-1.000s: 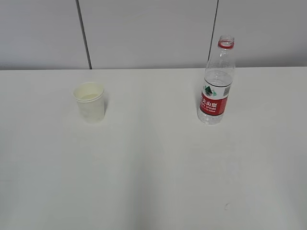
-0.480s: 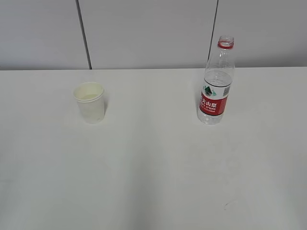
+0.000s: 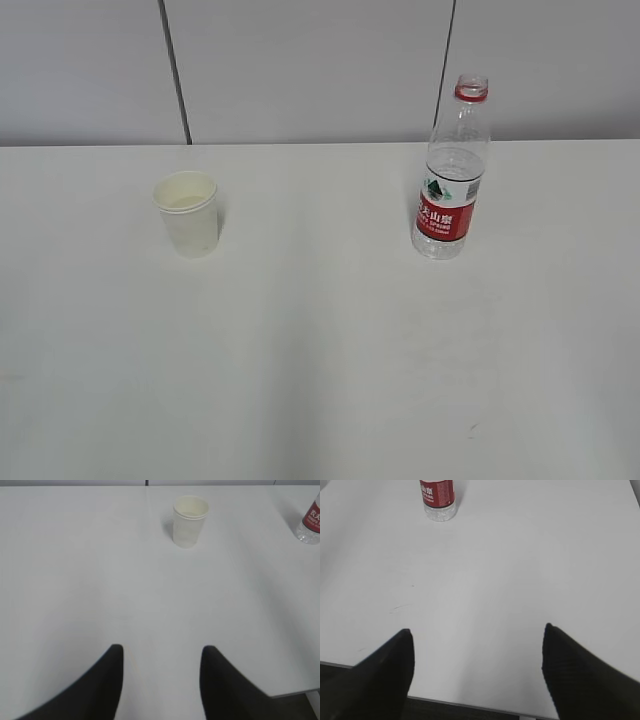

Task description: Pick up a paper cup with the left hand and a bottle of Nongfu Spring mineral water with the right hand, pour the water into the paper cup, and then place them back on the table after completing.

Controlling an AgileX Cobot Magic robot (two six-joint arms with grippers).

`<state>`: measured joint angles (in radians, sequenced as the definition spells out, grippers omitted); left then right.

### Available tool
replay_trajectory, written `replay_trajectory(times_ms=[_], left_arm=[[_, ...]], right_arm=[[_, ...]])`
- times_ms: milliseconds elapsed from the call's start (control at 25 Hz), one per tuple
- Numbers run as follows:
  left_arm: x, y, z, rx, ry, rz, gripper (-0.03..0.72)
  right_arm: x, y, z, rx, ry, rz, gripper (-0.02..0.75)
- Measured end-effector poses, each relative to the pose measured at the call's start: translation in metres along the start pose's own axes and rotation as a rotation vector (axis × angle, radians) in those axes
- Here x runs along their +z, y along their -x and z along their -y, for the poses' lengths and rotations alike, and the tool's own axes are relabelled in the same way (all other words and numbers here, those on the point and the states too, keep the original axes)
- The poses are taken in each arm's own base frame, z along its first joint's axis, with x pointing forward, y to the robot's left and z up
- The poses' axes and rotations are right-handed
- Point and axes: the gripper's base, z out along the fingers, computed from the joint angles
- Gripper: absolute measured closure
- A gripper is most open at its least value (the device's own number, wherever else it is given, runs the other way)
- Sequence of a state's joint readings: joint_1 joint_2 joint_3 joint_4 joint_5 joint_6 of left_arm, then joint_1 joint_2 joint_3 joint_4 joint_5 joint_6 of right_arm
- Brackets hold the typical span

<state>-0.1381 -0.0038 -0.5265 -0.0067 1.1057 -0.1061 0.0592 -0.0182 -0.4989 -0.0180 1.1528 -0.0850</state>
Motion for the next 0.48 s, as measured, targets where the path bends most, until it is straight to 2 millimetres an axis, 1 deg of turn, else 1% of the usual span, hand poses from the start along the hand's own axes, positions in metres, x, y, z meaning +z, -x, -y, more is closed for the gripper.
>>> replay_trajectory(times_ms=[480], left_arm=[[0.0000,0.0000,0.0000,0.000,0.000,0.000,0.398]], right_arm=[[0.0000,0.0002,0.0000,0.000,0.000,0.002,0.150]])
